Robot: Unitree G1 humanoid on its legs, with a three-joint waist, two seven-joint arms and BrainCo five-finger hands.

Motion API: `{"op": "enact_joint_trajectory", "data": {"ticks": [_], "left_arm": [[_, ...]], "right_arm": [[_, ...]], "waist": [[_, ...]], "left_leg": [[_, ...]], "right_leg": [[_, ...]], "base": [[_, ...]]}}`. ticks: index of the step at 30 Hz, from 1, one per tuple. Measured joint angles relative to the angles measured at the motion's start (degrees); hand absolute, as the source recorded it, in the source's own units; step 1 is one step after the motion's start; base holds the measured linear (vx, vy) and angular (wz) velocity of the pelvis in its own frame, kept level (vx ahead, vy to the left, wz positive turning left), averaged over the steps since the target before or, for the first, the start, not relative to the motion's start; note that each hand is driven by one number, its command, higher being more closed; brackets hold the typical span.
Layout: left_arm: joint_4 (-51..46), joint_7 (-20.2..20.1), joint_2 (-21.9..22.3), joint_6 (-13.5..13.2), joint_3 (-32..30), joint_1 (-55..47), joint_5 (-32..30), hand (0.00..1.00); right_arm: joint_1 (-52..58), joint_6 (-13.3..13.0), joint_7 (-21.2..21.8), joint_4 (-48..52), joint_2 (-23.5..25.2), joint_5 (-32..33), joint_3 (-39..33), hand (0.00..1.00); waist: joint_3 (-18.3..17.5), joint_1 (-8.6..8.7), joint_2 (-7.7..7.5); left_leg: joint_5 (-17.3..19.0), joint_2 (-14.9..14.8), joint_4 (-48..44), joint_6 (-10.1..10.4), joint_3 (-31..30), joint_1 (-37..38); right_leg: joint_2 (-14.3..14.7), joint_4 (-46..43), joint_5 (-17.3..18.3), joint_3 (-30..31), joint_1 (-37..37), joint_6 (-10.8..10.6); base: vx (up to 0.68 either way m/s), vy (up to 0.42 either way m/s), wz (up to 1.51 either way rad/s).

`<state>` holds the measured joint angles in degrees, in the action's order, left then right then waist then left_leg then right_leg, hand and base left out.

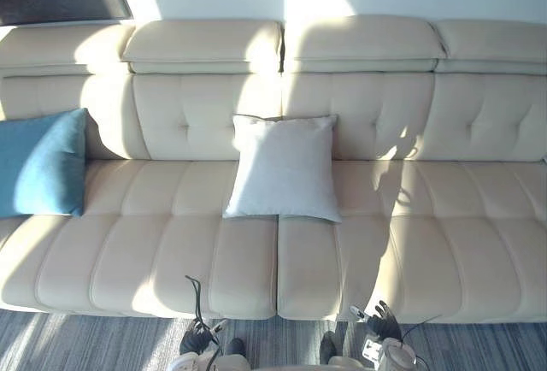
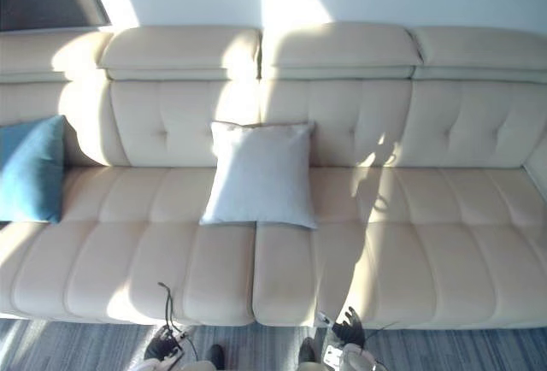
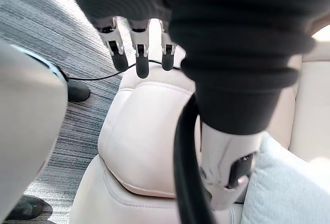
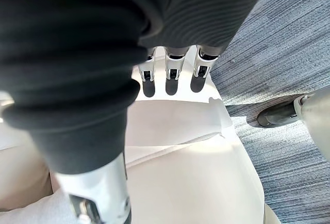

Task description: Pick up cushions and gather them together orderly.

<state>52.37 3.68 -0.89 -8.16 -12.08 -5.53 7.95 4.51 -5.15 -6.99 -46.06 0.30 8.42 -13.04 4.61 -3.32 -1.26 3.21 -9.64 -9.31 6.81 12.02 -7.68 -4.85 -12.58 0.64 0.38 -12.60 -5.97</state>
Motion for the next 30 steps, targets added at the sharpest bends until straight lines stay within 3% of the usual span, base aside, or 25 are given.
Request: {"op": "enact_joint_trajectory", "data": {"ticks": [1,2,4,5,7,8,9,10,11,12,13,14,15,17,19,20,23,24,26,30], "left_arm": [[-0.2,0.2,0.2,0.0,0.0,0.7,0.0,0.0],[-1.3,0.7,0.4,-0.3,-0.3,1.6,0.1,0.0],[-1.9,1.1,0.2,-0.2,-0.3,0.3,0.7,0.0],[-2.2,1.1,0.1,-0.2,-0.3,0.1,0.7,0.0],[-2.5,1.1,1.7,0.1,-1.4,0.9,0.7,0.0],[-2.8,1.2,3.0,-0.1,-1.1,0.4,0.7,0.0],[-3.4,1.2,3.0,-0.2,-0.1,0.9,0.7,0.0],[-3.2,1.3,2.9,-0.1,0.2,1.2,0.7,0.0],[-3.1,1.4,2.9,0.1,0.9,2.0,0.7,0.0],[-3.2,1.4,3.0,0.1,1.0,2.3,0.6,0.0],[-3.2,1.5,2.8,0.1,2.3,2.5,0.6,0.0],[-3.3,1.6,2.5,0.1,2.5,2.6,0.6,0.0],[-3.7,1.6,2.5,0.0,2.5,3.4,0.6,0.0],[-3.4,1.7,2.4,0.1,2.5,3.6,0.6,0.0],[-3.3,1.8,2.5,0.1,2.3,3.5,0.6,0.0],[-3.2,1.7,2.5,0.2,2.2,3.3,0.6,0.0],[-2.0,1.8,3.4,0.4,1.8,2.7,0.5,0.0],[-1.9,1.9,2.9,0.7,1.6,2.7,0.5,0.0],[-1.8,1.9,2.5,1.2,1.1,2.1,0.5,0.0],[0.7,1.9,2.3,1.3,0.5,1.7,0.5,0.0]], "right_arm": [[-0.3,0.0,-0.1,0.0,0.0,0.0,0.0,0.0],[-1.0,0.0,-0.4,0.1,1.2,0.3,0.1,0.0],[0.6,0.0,-0.3,-2.3,2.5,0.4,0.2,0.0],[0.7,0.1,-0.3,-2.7,2.6,0.4,0.2,0.0],[-0.7,0.2,-0.4,-3.7,1.6,0.3,-0.1,0.0],[-1.3,0.3,-0.8,-4.1,0.1,0.3,-0.3,0.0],[-1.6,0.3,-0.9,-4.1,-0.1,0.3,-0.2,0.0],[-1.8,0.3,-1.0,-4.2,-0.2,0.3,-0.1,0.0],[-3.0,0.3,-1.2,-4.1,-0.4,0.3,0.3,0.0],[-3.4,0.3,-1.3,-4.1,-0.4,0.3,0.3,0.0],[-3.2,0.4,-2.0,-4.0,-0.1,0.3,0.7,0.0],[-3.3,0.5,-2.1,-4.0,-0.1,0.2,0.8,0.0],[-3.0,0.6,-2.4,-4.2,0.1,0.2,1.0,0.0],[-2.9,0.7,-2.8,-4.3,-0.5,0.2,0.9,0.0],[-2.0,0.7,-2.6,-4.3,-0.5,0.2,1.7,0.0],[-1.9,0.7,-2.6,-4.3,-0.5,0.2,2.0,0.0],[-1.7,1.4,-2.4,-4.6,-0.1,-0.7,1.7,0.0],[-1.6,1.6,-2.0,-4.9,0.9,-1.4,1.6,0.0],[-0.9,1.7,-1.7,-4.9,2.3,-1.6,0.9,0.0],[0.5,1.7,-1.2,-5.0,2.4,-1.6,-0.5,0.0]], "waist": [[0.0,-0.33,0.2],[1.0,-0.29,-0.49],[-0.5,-0.66,-3.21],[-0.7,-0.72,-3.65],[-0.5,-2.83,-1.64],[-0.9,-3.85,-0.11],[-0.5,-3.61,-0.46],[-0.4,-3.62,-0.28],[1.0,-3.64,1.14],[2.0,-3.54,1.68],[2.7,-3.07,1.74],[2.8,-2.87,1.47],[3.5,-2.9,0.36],[3.6,-2.51,0.15],[3.5,-2.21,-0.21],[3.6,-2.1,-0.21],[2.9,-1.28,0.32],[2.6,-1.23,-0.53],[1.7,-1.23,-0.85],[-1.1,-1.05,-0.22]], "left_leg": [[0.0,-1.3,-0.6,-0.1,0.2,-0.9],[-0.2,-2.0,-1.7,-0.1,0.3,-2.0],[-0.5,-0.9,-4.2,0.4,-1.7,-3.9],[-0.6,-0.7,-5.1,0.5,-1.7,-4.3],[-1.5,-1.8,-6.7,-0.3,-1.8,-7.8],[-4.1,-1.3,-4.6,-2.0,-0.5,-8.5],[-5.2,-1.1,-4.6,-0.8,-0.6,-10.5],[-5.4,-1.3,-4.6,-0.5,-0.7,-11.2],[-6.7,-2.4,-4.7,0.8,-2.0,-12.6],[-7.9,-3.1,-4.6,1.1,-2.5,-12.8],[-12.3,-3.4,-2.0,1.6,-3.4,-12.8],[-13.4,-3.2,-0.8,1.8,-3.5,-12.5],[-11.6,-3.1,-3.6,1.0,-3.4,-12.8],[-4.7,-2.4,-14.4,-0.9,-4.6,-14.7],[3.6,-2.2,-26.2,-1.7,-8.8,-12.8],[4.6,-2.0,-26.6,-1.3,-9.7,-12.0],[10.6,-0.2,-16.2,1.7,-12.8,-5.0],[11.4,0.2,-13.2,1.5,-12.1,-3.9],[11.3,0.8,-13.0,0.9,-10.9,-3.3],[11.0,2.1,-11.2,-0.4,-8.4,-1.3]], "right_leg": [[0.4,0.3,-1.1,-0.4,-0.5,-0.6],[-1.7,-21.1,8.2,-3.8,-4.4,1.2],[-6.2,-34.5,12.0,-4.7,-0.8,-1.5],[-6.6,-34.0,12.5,-4.4,-0.4,-2.4],[-3.4,-27.9,13.6,-5.2,-0.6,-3.1],[-2.3,-22.3,16.7,-4.9,1.5,-1.7],[-2.5,-19.5,19.8,-6.0,1.4,0.6],[-2.3,-18.8,20.4,-6.5,1.3,1.3],[-0.9,-16.9,21.0,-8.4,1.7,2.4],[-0.4,-16.8,20.9,-9.5,1.9,2.9],[-0.2,-17.2,20.6,-12.2,1.9,4.6],[-0.6,-17.0,20.4,-13.0,1.7,5.5],[-1.3,-16.6,20.2,-14.7,1.8,7.1],[-2.1,-15.7,18.7,-16.1,1.5,7.8],[-2.2,-13.4,16.1,-15.3,1.6,7.1],[-2.2,-13.1,15.8,-15.1,1.5,6.8],[-2.0,-13.0,14.5,-13.3,-0.2,5.0],[-2.5,-12.2,13.6,-12.6,-0.3,3.9],[-2.4,-9.1,11.0,-11.5,0.8,3.1],[-2.6,-3.5,7.1,-8.7,2.7,1.6]], "base": [[-0.23,-0.047,-0.17],[-0.21,-0.088,0.17],[-0.14,-0.201,0.39],[-0.07,-0.241,0.15],[-0.16,-0.104,-0.16],[-0.23,-0.053,-0.05],[-0.17,-0.072,0.06],[-0.22,-0.16,0.25],[-0.21,-0.126,0.18],[-0.34,-0.173,0.42],[-0.3,-0.138,0.45],[-0.37,-0.132,0.52],[-0.31,-0.065,0.34],[-0.29,-0.014,0.25],[-0.2,0.072,0.0],[-0.14,0.168,-0.13],[-0.12,0.191,-0.06],[-0.1,0.188,-0.1],[-0.06,0.187,-0.26],[-0.01,0.141,-0.34]]}}
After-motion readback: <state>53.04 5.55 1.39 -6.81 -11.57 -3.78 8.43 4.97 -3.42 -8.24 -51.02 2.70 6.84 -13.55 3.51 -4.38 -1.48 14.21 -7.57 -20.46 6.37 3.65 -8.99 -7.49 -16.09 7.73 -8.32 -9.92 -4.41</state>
